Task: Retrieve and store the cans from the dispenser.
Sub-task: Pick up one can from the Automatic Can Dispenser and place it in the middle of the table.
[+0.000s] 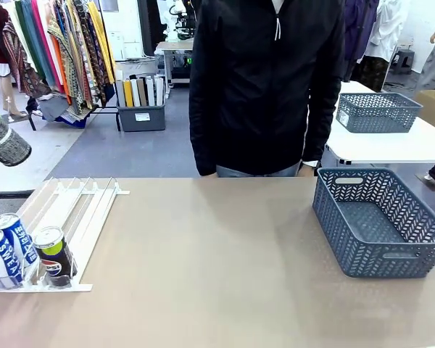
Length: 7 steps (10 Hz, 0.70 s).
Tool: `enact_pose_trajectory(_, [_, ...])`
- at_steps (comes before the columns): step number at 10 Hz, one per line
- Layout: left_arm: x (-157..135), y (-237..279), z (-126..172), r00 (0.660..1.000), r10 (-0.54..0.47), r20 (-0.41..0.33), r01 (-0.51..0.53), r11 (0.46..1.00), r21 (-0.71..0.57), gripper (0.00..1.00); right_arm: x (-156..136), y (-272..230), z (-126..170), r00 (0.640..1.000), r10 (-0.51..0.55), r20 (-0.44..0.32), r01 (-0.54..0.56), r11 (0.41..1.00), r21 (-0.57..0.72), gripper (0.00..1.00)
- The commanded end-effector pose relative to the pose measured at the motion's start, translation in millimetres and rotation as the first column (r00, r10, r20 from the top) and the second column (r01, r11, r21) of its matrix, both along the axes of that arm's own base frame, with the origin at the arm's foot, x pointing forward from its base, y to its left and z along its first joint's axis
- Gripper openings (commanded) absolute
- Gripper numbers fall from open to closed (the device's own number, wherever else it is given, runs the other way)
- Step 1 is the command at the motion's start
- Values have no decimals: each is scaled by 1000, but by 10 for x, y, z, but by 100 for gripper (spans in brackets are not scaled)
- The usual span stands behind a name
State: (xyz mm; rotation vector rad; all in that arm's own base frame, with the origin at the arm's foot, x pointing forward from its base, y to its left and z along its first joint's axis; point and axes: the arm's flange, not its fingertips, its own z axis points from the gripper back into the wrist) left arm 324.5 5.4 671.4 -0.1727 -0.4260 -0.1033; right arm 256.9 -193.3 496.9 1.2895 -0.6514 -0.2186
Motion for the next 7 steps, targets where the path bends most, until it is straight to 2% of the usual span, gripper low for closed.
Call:
enact_pose_trajectory(1, [151,20,-165,1000,26,-1,-26,999,-39,0,37,-13,33,999,-6,42,6,1000,8,100])
enact_pose_trajectory(2, [0,0,0,1000,0,0,0,1000,0,0,37,-13,33,999,-6,42,6,1000,8,100])
enact_pose_trajectory(5, [0,0,0,1000,0,0,0,1000,0,0,37,-13,33,999,-6,42,6,1000,8,100])
enact_pose_trajectory(6, [58,-3,-84,1000,6,-18,-7,1000,-5,0,37,-13,33,999,-6,42,6,1000,8,100])
enact_pose_trajectory(7, [141,-259,-62,998,33,-50,-29,998,60,0,37,-13,33,999,-6,42,6,1000,8,100])
